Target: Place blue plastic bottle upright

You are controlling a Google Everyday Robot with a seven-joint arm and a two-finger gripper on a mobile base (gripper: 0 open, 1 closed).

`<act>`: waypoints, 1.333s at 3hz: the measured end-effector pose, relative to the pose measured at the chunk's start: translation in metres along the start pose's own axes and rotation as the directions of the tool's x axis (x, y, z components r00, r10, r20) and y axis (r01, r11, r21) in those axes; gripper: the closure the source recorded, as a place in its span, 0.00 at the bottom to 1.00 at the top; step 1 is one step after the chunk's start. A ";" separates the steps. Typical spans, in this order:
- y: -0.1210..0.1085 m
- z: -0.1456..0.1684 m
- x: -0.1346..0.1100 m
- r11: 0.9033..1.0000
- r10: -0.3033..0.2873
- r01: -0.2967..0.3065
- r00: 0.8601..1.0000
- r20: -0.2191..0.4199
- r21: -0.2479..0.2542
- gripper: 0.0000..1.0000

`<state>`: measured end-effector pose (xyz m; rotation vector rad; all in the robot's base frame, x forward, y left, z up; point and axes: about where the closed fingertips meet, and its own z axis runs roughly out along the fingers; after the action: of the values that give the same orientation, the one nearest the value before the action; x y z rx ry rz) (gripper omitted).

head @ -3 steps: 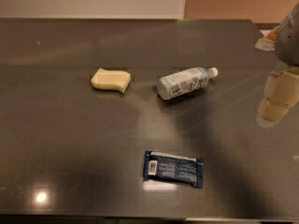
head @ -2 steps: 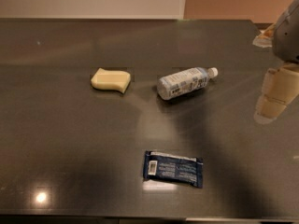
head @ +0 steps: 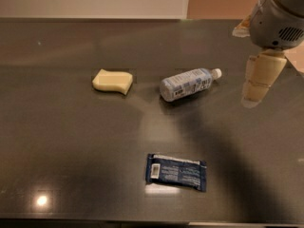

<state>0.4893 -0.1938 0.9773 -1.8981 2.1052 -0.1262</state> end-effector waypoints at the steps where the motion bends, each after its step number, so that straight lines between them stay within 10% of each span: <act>1: -0.024 0.011 -0.011 0.997 -0.078 0.078 0.997 -0.001 -0.013 0.00; 2: -0.044 0.025 -0.021 0.984 -0.173 0.173 0.985 0.008 -0.035 0.00; 4: -0.066 0.073 -0.041 0.926 -0.355 0.358 0.934 0.040 -0.124 0.00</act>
Offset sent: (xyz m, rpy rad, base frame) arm 0.0723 0.0248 -0.0214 -0.0773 0.0629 0.3056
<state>0.5767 -0.1515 0.9322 -2.3359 1.7722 -0.0518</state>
